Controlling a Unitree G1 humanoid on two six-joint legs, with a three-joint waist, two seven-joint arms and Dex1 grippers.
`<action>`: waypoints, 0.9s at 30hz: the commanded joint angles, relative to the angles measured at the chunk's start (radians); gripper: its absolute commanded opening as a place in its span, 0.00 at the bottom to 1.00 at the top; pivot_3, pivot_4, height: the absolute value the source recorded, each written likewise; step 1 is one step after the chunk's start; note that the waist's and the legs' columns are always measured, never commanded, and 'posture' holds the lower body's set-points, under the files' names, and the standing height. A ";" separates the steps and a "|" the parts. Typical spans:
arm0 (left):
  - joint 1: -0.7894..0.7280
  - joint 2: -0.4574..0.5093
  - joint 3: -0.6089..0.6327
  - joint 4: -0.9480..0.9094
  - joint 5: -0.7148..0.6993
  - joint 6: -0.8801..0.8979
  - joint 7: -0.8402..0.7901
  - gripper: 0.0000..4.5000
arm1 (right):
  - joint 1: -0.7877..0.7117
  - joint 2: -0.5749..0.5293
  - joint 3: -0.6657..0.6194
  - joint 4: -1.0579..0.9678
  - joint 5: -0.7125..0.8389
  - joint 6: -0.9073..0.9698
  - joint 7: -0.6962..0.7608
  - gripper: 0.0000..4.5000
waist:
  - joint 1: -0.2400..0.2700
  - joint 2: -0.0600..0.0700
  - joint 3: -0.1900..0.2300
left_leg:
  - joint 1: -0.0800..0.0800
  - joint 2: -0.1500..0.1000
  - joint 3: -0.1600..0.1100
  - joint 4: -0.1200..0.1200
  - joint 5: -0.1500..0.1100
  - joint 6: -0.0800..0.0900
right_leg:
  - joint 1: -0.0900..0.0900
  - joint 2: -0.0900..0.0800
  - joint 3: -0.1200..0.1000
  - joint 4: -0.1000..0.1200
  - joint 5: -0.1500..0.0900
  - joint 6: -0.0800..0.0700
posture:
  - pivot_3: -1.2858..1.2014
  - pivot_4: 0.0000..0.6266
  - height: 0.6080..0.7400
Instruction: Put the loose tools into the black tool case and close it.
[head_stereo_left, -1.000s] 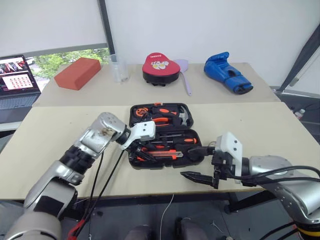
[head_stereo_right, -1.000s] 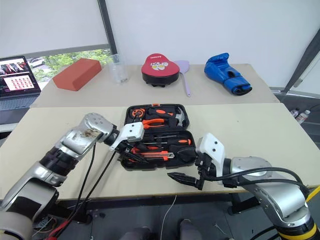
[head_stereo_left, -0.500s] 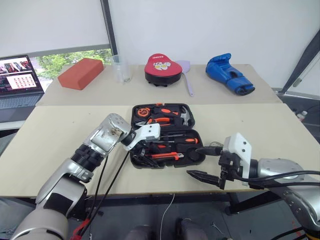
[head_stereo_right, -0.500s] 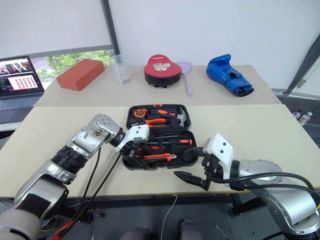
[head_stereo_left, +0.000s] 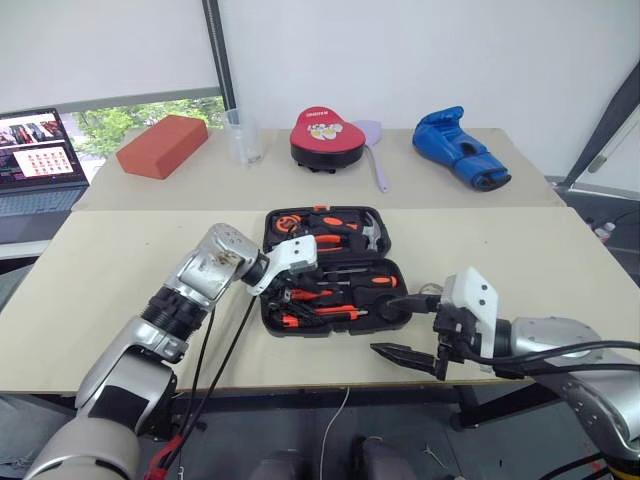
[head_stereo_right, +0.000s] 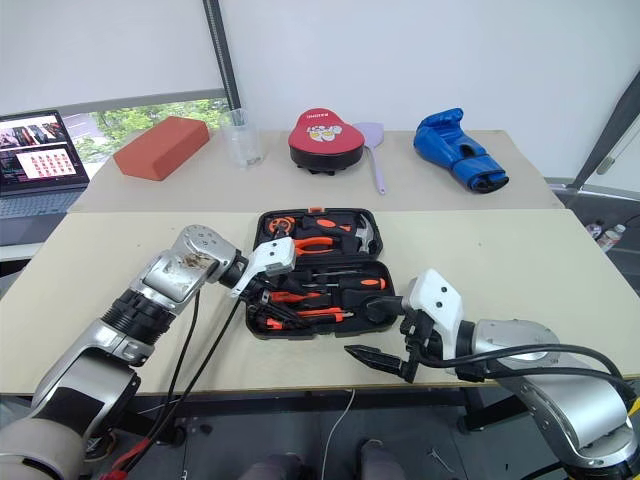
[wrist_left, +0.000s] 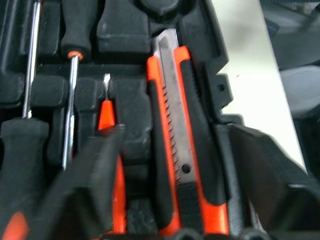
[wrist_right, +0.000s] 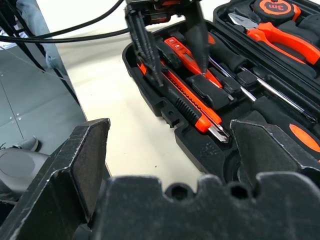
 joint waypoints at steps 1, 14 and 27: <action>-0.012 -0.004 0.010 -0.029 -0.003 -0.015 -0.018 0.32 | -0.011 0.001 -0.013 -0.016 -0.001 -0.027 0.000 1.00 | 0.000 0.000 0.000 | 0.000 0.000 0.000 0.000 0.000 0.000 | 0.000 0.000 0.000 0.000 0.000 0.000 | 0.52 0.24 1.00; 0.049 0.034 -0.109 -0.036 0.115 -0.196 -0.080 0.03 | 0.014 0.008 -0.010 -0.019 -0.019 -0.032 -0.019 1.00 | -0.002 0.000 0.000 | 0.000 0.000 0.000 0.000 0.000 0.000 | 0.000 0.000 0.000 0.000 0.000 0.000 | 0.52 0.24 1.00; -0.004 -0.014 0.030 0.019 0.040 -0.108 -0.040 0.03 | 0.048 0.008 -0.020 -0.015 -0.032 -0.042 -0.018 1.00 | 0.014 0.000 -0.001 | 0.003 0.000 0.000 0.002 -0.001 0.002 | 0.005 0.000 0.001 0.000 0.001 0.004 | 0.52 0.24 1.00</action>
